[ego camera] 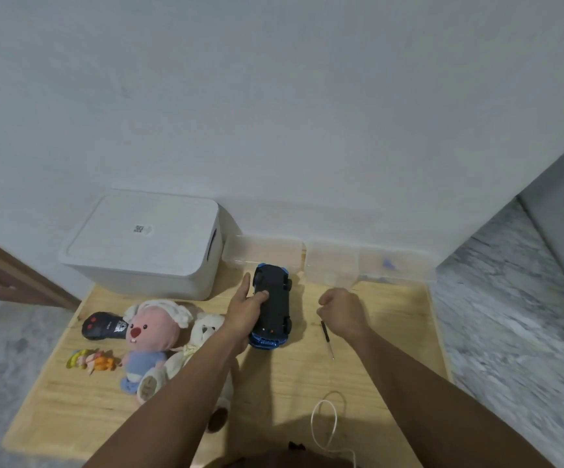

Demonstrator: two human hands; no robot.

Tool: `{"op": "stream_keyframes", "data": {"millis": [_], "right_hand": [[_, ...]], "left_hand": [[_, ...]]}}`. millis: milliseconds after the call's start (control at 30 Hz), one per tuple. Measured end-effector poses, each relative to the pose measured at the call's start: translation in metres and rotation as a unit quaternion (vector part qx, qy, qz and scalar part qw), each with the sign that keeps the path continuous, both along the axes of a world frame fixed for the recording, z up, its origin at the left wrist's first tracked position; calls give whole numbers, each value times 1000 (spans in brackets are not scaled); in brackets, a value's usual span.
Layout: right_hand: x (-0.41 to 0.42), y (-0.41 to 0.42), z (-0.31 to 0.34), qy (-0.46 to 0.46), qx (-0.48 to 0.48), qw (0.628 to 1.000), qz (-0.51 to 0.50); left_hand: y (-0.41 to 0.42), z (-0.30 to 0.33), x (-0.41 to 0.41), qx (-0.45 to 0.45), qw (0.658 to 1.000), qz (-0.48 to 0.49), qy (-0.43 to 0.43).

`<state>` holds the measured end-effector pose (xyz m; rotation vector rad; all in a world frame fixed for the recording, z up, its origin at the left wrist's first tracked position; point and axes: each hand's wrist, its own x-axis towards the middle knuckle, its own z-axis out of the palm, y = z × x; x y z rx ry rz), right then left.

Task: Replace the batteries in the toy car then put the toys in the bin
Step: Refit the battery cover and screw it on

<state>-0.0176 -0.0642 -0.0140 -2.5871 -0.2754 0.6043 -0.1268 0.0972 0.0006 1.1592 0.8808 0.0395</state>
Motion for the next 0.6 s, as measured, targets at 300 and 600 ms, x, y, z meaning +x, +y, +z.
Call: {"op": "stream_keyframes", "data": {"millis": [300, 600], "right_hand": [[-11, -2, -22, -26, -127, 990, 56], [-13, -17, -28, 27, -40, 995, 92]], "left_hand": [[1, -13, -3, -16, 999, -5, 28], [-1, -20, -2, -2, 999, -4, 43]]}}
